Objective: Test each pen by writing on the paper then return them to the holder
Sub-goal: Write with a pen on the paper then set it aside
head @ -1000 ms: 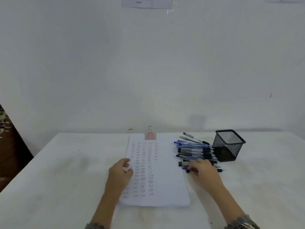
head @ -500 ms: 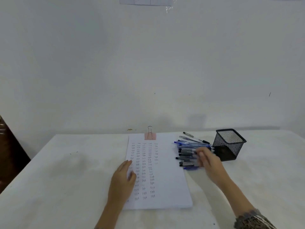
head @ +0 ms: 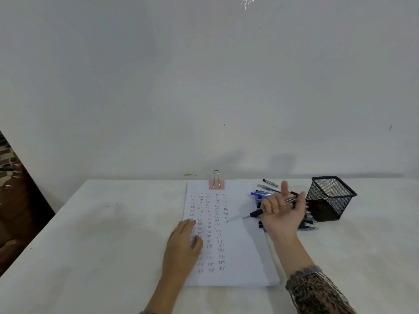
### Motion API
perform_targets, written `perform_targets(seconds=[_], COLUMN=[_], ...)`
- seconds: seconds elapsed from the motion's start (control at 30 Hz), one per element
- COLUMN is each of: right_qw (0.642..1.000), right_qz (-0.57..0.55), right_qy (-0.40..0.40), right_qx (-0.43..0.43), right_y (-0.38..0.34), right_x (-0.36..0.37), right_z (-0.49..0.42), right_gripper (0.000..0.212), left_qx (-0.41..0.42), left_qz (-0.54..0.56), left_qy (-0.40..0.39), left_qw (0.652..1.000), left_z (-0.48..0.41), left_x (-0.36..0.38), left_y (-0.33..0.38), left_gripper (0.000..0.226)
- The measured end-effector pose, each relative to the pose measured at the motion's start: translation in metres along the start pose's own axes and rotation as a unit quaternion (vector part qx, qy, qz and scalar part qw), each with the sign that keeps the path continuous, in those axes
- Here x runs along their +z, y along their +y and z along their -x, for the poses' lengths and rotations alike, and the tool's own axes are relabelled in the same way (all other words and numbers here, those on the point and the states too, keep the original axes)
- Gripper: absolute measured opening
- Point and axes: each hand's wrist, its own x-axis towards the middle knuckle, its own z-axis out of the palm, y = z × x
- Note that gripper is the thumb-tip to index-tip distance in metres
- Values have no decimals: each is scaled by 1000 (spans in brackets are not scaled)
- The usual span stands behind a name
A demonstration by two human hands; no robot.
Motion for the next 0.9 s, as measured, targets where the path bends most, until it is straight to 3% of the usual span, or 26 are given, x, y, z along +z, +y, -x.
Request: perform_targets(seconds=[0.1, 0.17, 0.23, 0.37, 0.5, 0.57, 0.63, 0.77, 0.83, 0.9], right_qw=[996, 990, 982, 979, 978, 979, 966, 891, 866, 855], right_qz=[52, 94, 146, 157, 139, 145, 231, 450, 495, 510], right_qy=[24, 32, 40, 28, 22, -8, -36, -66, -64, -74], right_qx=[65, 100, 116, 123, 153, 145, 110, -1, -33, -54], right_y=[28, 43, 50, 51, 50, 49, 49, 58, 63, 65], right_x=[-6, -17, -24, -30, -34, -33, -32, -36, -39, -38], right_z=[-9, -15, -15, -15, -19, -19, -19, -19, -16, -12], right_gripper=[23, 54, 62, 22, 32, 25, 26, 42, 49, 40], left_qx=[4, 4, 5, 8, 9, 8, 8, 8, 8, 5], left_qz=[-4, -3, -3, -2, -4, -4, -3, -9, -12, -12], left_qy=[5, 5, 7, 10, 9, 7, 5, 6, 7, 5], left_qw=[1000, 1000, 1000, 1000, 1000, 1000, 1000, 1000, 1000, 1000], left_z=[-1, -1, -2, -2, -2, -2, -3, -3, -2, -2], left_x=[1, 1, 1, 1, 1, 1, 0, 0, 0, -1], left_y=[-2, -2, -3, -3, -4, -4, -4, -4, -3, -3], left_gripper=[41, 40, 39, 38, 38, 37, 36, 33, 32, 31])
